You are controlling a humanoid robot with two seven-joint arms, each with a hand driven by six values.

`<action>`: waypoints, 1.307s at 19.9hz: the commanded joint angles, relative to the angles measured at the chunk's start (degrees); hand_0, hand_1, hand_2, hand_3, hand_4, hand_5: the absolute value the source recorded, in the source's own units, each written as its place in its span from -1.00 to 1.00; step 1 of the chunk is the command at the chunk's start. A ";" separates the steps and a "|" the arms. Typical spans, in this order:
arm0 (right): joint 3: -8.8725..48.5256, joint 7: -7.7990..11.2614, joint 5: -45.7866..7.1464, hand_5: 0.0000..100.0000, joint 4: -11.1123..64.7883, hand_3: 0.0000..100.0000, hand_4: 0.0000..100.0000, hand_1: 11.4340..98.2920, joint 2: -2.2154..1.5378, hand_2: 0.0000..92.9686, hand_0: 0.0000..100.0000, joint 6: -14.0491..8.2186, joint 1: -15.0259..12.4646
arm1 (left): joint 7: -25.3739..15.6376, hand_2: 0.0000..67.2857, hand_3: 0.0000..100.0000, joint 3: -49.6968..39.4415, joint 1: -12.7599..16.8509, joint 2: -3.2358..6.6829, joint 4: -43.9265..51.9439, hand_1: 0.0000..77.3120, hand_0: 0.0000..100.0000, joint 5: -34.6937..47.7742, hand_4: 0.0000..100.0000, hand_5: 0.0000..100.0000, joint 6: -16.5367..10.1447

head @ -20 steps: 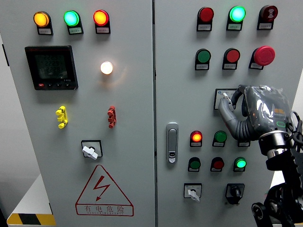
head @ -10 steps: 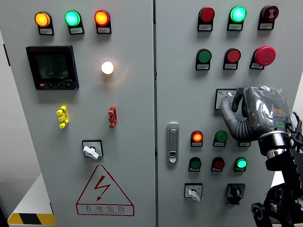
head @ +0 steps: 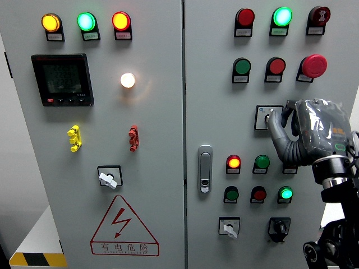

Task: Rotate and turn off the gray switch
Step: 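Open the right hand fingers and release the switch knob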

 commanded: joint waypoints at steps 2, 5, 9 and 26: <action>0.21 0.52 0.35 1.00 3.63 0.82 0.62 -0.65 -0.01 0.44 0.59 0.07 -2.65 | 0.02 -0.60 -0.62 0.01 0.05 0.00 0.00 -1.00 0.70 0.00 -0.83 -0.78 0.00; 0.47 2.53 0.26 1.00 6.00 0.75 0.56 -0.64 -0.01 0.39 0.59 0.07 -4.06 | 0.02 -0.60 -0.62 0.01 -0.04 0.00 0.00 -1.00 0.70 0.00 -0.83 -0.78 0.00; 1.26 3.42 0.61 0.75 7.93 0.47 0.26 -0.63 -0.01 0.16 0.59 0.33 -5.73 | 0.02 -0.60 -0.62 0.01 0.05 0.00 0.00 -1.00 0.70 0.00 -0.83 -0.78 0.00; 3.81 13.35 0.61 -0.28 17.17 -0.39 -0.58 -0.42 -0.10 -0.48 0.26 0.60 -14.96 | 0.02 -0.60 -0.62 0.01 0.05 0.00 0.00 -1.00 0.70 0.00 -0.83 -0.78 0.00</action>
